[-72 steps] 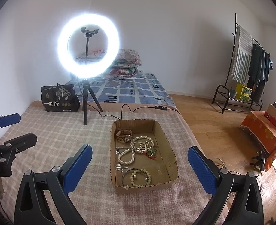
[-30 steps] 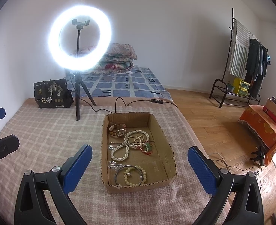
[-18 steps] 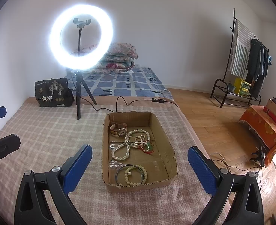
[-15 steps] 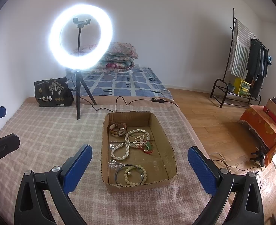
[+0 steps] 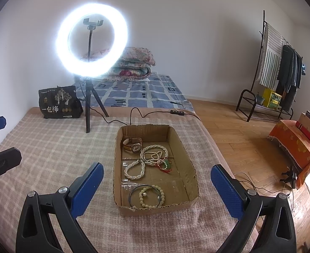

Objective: Organize jewelry

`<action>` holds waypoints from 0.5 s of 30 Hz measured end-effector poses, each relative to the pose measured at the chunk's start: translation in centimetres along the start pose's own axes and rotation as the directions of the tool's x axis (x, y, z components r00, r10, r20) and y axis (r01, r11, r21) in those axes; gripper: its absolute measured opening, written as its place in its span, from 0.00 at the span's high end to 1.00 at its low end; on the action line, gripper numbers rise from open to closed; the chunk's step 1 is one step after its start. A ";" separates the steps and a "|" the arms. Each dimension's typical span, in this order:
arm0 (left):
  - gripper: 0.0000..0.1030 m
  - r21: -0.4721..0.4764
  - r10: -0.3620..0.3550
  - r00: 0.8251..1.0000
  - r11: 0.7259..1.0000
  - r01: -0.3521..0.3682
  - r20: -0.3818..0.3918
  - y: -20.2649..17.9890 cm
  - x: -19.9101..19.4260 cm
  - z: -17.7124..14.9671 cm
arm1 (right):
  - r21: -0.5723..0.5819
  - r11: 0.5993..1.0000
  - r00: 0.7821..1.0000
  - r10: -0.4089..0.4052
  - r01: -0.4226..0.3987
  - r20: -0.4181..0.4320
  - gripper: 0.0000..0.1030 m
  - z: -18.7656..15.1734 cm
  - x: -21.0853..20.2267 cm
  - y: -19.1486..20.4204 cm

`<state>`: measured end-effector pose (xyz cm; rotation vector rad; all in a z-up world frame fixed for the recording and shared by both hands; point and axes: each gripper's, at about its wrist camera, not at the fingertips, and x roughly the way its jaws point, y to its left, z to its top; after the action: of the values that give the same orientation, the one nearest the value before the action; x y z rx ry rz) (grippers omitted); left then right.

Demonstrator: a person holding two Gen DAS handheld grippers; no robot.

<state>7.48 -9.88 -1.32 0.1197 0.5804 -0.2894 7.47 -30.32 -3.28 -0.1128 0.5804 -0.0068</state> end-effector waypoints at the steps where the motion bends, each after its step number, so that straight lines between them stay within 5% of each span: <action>1: 0.00 0.000 -0.002 1.000 1.000 0.002 0.001 -0.1 0.0 0.0 | 0.000 1.000 1.000 0.000 0.000 0.000 0.00 0.0 0.0 0.0; 15: 0.00 0.016 0.020 1.000 1.000 -0.020 0.011 0.0 -0.4 0.0 | -0.026 1.000 1.000 0.001 -0.001 -0.006 0.00 -0.2 0.2 0.4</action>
<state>7.18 -9.75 -1.07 0.1389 0.5662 -0.2748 7.50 -29.92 -3.63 -0.1376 0.5864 0.0011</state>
